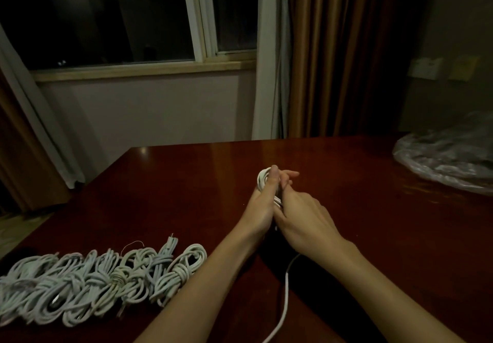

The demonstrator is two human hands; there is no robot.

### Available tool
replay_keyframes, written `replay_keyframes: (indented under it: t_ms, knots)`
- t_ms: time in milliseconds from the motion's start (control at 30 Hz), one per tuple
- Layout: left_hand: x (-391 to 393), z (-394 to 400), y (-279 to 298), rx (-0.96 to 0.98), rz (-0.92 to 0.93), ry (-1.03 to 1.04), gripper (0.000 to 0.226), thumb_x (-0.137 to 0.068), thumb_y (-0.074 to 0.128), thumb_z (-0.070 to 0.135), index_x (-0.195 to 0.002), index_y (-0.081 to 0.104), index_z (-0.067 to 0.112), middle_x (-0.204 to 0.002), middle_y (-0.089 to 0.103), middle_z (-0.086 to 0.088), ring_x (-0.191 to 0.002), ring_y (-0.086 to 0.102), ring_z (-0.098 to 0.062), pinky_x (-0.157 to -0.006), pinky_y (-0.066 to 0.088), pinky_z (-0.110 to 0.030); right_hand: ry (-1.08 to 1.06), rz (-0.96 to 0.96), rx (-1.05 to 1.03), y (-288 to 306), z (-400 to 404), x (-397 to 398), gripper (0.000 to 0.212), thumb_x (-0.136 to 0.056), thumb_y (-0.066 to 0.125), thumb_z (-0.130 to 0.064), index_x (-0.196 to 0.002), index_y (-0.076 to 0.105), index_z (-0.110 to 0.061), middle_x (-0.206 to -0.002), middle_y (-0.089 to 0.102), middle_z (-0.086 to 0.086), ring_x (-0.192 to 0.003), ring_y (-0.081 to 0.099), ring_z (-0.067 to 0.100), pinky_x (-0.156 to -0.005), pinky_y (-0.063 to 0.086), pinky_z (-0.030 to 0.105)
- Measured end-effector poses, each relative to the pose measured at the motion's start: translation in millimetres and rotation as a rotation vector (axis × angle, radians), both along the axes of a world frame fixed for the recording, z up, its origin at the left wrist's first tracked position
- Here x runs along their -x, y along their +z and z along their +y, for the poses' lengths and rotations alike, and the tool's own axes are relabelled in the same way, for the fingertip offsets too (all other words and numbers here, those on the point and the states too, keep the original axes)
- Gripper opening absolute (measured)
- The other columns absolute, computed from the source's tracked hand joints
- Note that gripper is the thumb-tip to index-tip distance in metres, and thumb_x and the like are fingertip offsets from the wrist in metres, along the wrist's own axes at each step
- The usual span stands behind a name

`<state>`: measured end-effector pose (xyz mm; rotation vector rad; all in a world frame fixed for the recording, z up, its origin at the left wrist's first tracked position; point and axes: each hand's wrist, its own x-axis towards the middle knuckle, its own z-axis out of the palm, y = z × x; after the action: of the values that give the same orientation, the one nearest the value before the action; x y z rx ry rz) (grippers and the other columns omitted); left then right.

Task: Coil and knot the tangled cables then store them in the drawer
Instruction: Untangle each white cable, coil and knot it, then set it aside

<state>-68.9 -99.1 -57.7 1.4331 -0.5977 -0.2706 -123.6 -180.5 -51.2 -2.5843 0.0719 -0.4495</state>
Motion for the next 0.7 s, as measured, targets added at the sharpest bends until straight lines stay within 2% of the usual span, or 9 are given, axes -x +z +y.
replay_keyframes:
  t_ms: [100, 167, 267, 367, 400, 467, 533, 633, 700]
  knots:
    - [2, -3, 0, 0.013, 0.010, -0.018, 0.045, -0.101, 0.030, 0.044, -0.102, 0.067, 0.018, -0.108, 0.067, 0.009, -0.109, 0.060, -0.001, -0.088, 0.048, -0.019, -0.024, 0.033, 0.110, 2, -3, 0, 0.036, -0.103, 0.033, -0.033, -0.129, 0.039, -0.010, -0.088, 0.056, -0.002, -0.077, 0.058, 0.019, -0.068, 0.046, 0.031]
    - [-2, 0, 0, 0.005, 0.046, -0.038, 0.038, -0.101, 0.037, 0.039, -0.092, 0.066, 0.015, -0.108, 0.069, 0.007, -0.102, 0.064, -0.002, -0.086, 0.050, -0.021, -0.036, 0.082, 0.224, 2, -7, -1, 0.032, -0.104, 0.033, -0.028, -0.129, 0.038, -0.009, -0.100, 0.061, 0.004, -0.086, 0.062, 0.024, -0.069, 0.044, 0.032]
    - [-12, 11, 6, -0.040, 0.017, -0.009, 0.019, -0.098, 0.052, 0.027, -0.101, 0.069, 0.020, -0.106, 0.070, 0.005, -0.096, 0.067, -0.009, -0.078, 0.054, -0.024, -0.038, 0.086, 0.396, 1, -15, 0, 0.036, -0.103, 0.034, -0.023, -0.135, 0.029, -0.009, -0.100, 0.061, 0.003, -0.081, 0.061, 0.024, -0.062, 0.038, 0.030]
    - [-19, 19, 7, -0.201, -0.273, 0.221, 0.007, -0.091, 0.063, 0.030, -0.093, 0.070, 0.029, -0.094, 0.071, 0.012, -0.089, 0.065, 0.001, -0.076, 0.052, -0.019, -0.015, 0.111, 0.508, -1, -14, -2, 0.043, -0.103, 0.035, -0.026, -0.140, 0.023, -0.009, -0.086, 0.051, -0.001, -0.068, 0.051, 0.020, -0.057, 0.036, 0.029]
    - [-18, 20, 6, -0.324, -0.383, 0.261, 0.012, -0.091, 0.062, 0.039, -0.086, 0.069, 0.031, -0.085, 0.070, 0.014, -0.081, 0.064, 0.004, -0.072, 0.052, -0.017, -0.002, 0.116, 0.536, -4, -12, -3, 0.049, -0.103, 0.035, -0.028, -0.145, 0.018, -0.008, -0.088, 0.053, 0.000, -0.070, 0.053, 0.020, -0.060, 0.039, 0.030]
    - [-18, 20, 0, -0.570, -0.507, 0.298, 0.037, -0.094, 0.054, 0.049, -0.066, 0.065, 0.026, -0.063, 0.064, 0.010, -0.058, 0.060, 0.002, -0.057, 0.048, -0.020, 0.036, 0.112, 0.558, -7, -8, -6, 0.053, -0.104, 0.033, -0.030, -0.148, 0.015, -0.007, -0.092, 0.056, 0.002, -0.074, 0.056, 0.021, -0.062, 0.042, 0.031]
    - [-22, 22, -5, -0.652, -0.515, 0.339, 0.053, -0.098, 0.049, 0.043, -0.051, 0.056, 0.020, -0.048, 0.054, 0.005, -0.042, 0.049, -0.004, -0.047, 0.037, -0.022, 0.076, 0.138, 0.485, -5, -8, -6, 0.042, -0.103, 0.035, -0.036, -0.138, 0.033, -0.012, -0.089, 0.055, -0.001, -0.072, 0.054, 0.018, -0.062, 0.042, 0.030]
    - [-30, 27, -6, -0.585, -0.487, 0.403, 0.055, -0.099, 0.050, 0.031, -0.046, 0.045, 0.014, -0.043, 0.043, 0.003, -0.038, 0.037, -0.009, -0.042, 0.027, -0.021, 0.131, 0.156, 0.261, 8, -16, -1, 0.039, -0.092, 0.045, -0.057, -0.098, 0.055, -0.021, -0.079, 0.060, -0.007, -0.066, 0.056, 0.011, -0.057, 0.041, 0.026]
    - [-32, 28, -6, -0.519, -0.466, 0.438, 0.054, -0.099, 0.050, 0.027, -0.048, 0.043, 0.013, -0.043, 0.038, 0.004, -0.039, 0.032, -0.009, -0.042, 0.026, -0.021, 0.115, 0.106, 0.153, 15, -23, 0, 0.041, -0.091, 0.044, -0.059, -0.084, 0.061, -0.023, -0.071, 0.063, -0.005, -0.061, 0.058, 0.009, -0.055, 0.047, 0.028]
